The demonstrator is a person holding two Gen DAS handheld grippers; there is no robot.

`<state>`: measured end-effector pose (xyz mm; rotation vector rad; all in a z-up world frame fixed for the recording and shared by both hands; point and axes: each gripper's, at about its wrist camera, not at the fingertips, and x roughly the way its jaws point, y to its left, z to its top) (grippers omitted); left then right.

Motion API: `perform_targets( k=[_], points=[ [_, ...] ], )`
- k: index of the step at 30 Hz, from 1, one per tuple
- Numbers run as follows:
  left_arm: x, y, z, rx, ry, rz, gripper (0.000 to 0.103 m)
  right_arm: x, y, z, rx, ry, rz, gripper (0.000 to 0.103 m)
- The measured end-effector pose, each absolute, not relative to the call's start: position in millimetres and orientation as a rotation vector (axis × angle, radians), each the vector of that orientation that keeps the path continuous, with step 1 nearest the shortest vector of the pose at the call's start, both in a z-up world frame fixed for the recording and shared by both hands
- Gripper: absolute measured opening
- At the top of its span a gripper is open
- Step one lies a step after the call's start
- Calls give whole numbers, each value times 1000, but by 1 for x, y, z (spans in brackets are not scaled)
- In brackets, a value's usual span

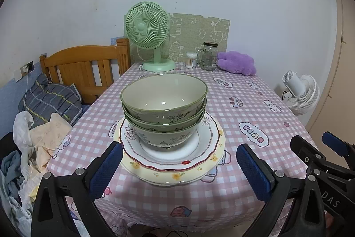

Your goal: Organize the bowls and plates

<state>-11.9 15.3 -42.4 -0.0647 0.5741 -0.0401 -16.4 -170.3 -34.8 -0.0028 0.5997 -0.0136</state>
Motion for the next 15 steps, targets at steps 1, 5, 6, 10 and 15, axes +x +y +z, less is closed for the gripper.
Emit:
perform_targets(
  k=[1, 5, 6, 10, 15],
  points=[
    [-12, 15, -42, -63, 572, -41, 103, -16, -171, -34, -2, 599, -13, 88],
    [-11, 12, -41, -55, 571, -42, 103, -14, -173, -33, 2, 595, -15, 88],
    [-11, 12, -41, -53, 571, -41, 103, -14, -174, -33, 3, 595, -16, 88],
    [-10, 11, -41, -53, 570, -42, 103, -14, -176, -33, 5, 593, -17, 89],
    [-11, 10, -42, -51, 571, -45, 103, -14, -179, -33, 6, 593, -17, 89]
  ],
)
